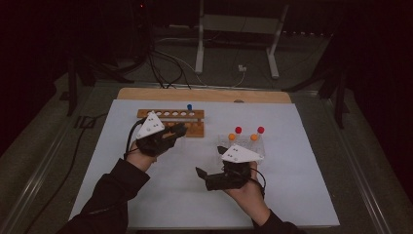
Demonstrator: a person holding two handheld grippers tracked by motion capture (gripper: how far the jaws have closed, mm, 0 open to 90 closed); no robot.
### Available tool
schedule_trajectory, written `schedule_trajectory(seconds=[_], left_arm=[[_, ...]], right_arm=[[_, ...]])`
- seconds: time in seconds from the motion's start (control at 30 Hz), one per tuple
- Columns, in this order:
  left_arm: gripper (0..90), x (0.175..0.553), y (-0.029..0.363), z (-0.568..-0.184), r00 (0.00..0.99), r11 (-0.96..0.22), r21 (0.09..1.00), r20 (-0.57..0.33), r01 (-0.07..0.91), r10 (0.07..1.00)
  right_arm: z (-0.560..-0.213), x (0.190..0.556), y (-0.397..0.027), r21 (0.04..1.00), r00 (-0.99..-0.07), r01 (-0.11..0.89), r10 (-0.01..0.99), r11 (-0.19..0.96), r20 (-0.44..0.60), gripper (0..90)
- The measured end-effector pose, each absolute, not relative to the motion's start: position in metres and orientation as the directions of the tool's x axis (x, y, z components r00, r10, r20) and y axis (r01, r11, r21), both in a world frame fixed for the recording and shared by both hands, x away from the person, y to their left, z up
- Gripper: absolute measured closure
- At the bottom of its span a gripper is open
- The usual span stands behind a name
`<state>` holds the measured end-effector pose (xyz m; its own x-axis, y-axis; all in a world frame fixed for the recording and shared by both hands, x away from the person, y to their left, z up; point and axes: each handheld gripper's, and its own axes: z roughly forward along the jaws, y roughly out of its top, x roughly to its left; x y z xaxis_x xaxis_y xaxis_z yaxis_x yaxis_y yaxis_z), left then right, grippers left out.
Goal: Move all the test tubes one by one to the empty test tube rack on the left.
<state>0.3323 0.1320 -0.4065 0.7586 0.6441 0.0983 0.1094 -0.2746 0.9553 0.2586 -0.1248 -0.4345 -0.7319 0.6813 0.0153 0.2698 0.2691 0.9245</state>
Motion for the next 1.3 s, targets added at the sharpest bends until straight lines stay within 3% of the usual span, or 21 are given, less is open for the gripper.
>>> schedule_trajectory(seconds=[0.8, 1.3], left_arm=[[78.0, 0.408, 0.127, -0.386, 0.610, -0.202, 0.973, 0.096, 0.107, 0.787], [78.0, 0.439, 0.117, -0.415, 0.540, -0.168, 0.973, 0.057, 0.159, 0.840]], right_arm=[[-0.429, 0.258, -0.137, 0.936, -0.757, 0.234, 0.654, 0.263, 0.005, 0.0], [-0.428, 0.258, -0.140, 0.938, -0.757, 0.233, 0.653, 0.257, 0.009, 0.0]])
